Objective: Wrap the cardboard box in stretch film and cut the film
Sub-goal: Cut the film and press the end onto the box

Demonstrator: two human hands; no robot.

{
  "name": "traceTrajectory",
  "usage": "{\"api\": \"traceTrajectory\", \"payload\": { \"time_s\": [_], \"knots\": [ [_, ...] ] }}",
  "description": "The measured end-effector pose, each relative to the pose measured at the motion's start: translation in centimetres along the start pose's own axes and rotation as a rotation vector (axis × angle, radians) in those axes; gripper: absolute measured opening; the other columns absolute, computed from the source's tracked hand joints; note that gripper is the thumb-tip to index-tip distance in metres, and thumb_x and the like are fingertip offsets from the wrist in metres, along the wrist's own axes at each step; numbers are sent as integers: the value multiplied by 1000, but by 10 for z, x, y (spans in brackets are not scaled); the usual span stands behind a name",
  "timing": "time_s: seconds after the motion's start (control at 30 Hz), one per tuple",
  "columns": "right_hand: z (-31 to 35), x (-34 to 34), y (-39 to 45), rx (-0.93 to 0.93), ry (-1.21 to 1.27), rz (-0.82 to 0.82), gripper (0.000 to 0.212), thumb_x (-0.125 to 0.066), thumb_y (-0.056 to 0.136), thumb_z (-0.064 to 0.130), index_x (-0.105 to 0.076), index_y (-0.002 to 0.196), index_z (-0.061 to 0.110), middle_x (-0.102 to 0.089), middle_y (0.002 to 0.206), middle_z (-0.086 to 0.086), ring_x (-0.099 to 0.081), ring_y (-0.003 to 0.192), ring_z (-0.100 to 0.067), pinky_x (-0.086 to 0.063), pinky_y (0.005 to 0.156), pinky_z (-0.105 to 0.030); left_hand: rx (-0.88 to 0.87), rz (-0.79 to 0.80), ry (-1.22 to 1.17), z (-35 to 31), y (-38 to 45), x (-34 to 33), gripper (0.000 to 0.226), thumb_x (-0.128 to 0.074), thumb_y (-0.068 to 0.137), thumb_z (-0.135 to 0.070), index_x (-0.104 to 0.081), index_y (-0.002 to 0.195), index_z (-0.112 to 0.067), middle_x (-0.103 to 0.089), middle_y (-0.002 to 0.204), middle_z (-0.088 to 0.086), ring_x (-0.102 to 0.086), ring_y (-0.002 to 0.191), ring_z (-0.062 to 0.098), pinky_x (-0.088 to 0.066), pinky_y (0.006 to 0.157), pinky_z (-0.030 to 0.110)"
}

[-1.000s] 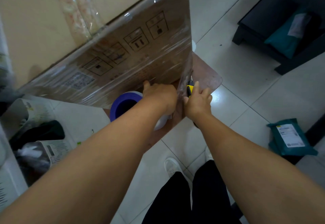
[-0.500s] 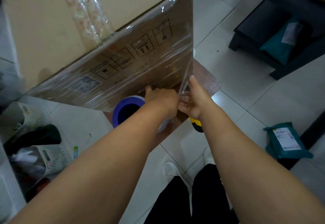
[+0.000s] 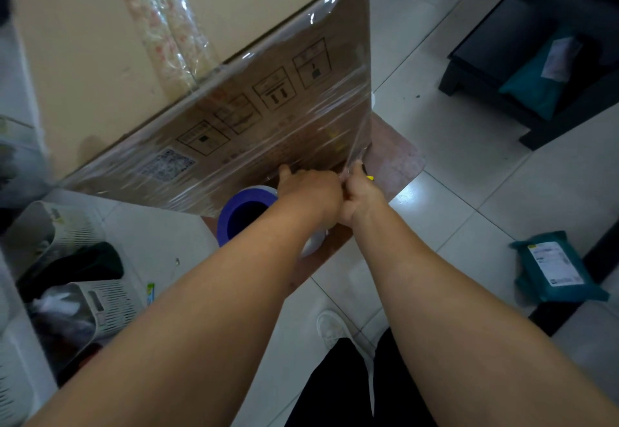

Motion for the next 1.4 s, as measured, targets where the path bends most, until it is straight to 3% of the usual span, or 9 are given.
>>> {"api": "traceTrajectory", "payload": {
  "time_s": [0.07,0.17,0.3,0.47,0.57,0.8,1.03,1.2,1.4],
  "knots": [
    [-6,3,28,35,-1,-46,62,-49,83,62,-63,116,12,-67,109,-11,-67,100,-21,-50,93,-38,-22,7,-17,2,-1,1,9,-54,89,-18,-54,98,-22,-62,110,5,-52,113,28,-18,108,50],
    [6,-11,-12,76,80,-47,40,-41,95,51,-56,83,15,-48,66,-2,-51,50,-11,-44,57,-17,-47,58,30,5,-2,2,37,-52,89,-18,-51,126,-23,-58,119,5,-48,118,29,-15,109,52],
    [13,-9,-15,87,173,-30,38,-42,99,41,-47,68,18,-39,53,2,-38,26,-4,-33,36,-11,-53,72,77,6,-6,3,38,-53,89,-16,-50,127,-18,-56,121,7,-42,123,31,-12,111,52],
    [24,3,-23,34,193,-46,29,-41,102,25,-51,77,15,-34,40,2,-30,26,-5,-34,32,-10,-103,76,157,4,-14,2,37,-54,92,-28,-50,126,-16,-55,123,8,-38,126,31,-11,109,54],
    [35,11,-23,72,184,-34,29,-30,103,11,-58,101,20,-45,58,14,-26,25,-3,-26,29,-12,-150,139,264,1,-18,-1,36,-50,94,-31,-50,125,-12,-51,129,11,-31,130,33,-7,111,56],
    [26,16,-31,89,186,20,34,-45,100,33,-46,69,19,-34,36,7,-28,25,-2,-24,28,-13,-186,124,345,-10,-20,1,48,-53,91,-32,-44,135,-15,-45,138,9,-23,136,34,-1,111,58],
    [20,12,-45,77,301,63,37,-41,100,36,-47,72,13,-39,34,5,-32,25,-3,-29,30,-12,-186,-124,79,-5,-36,6,30,-46,95,-30,-50,121,-17,-50,87,0,-55,109,26,-2,113,53],
    [21,8,-64,42,337,103,35,-42,100,32,-51,74,11,-51,56,-2,-55,37,-8,-50,36,-22,-183,-47,213,-5,-46,4,39,-52,92,-18,-46,131,-19,-59,120,5,-43,124,29,3,113,58],
    [34,7,-64,-1,462,140,29,-38,102,24,-44,76,16,-32,30,5,-31,21,-2,-20,24,-11,-202,-24,251,-4,-53,4,20,-53,92,-23,-57,109,-16,-59,116,6,-31,131,30,1,112,60]
  ]
}}
Point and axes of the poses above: each hand's wrist, its own y-axis towards the middle knuckle, its own x-axis out of the back of the hand, z = x × y, the point moved 2 cm from there along y, towards the middle knuckle
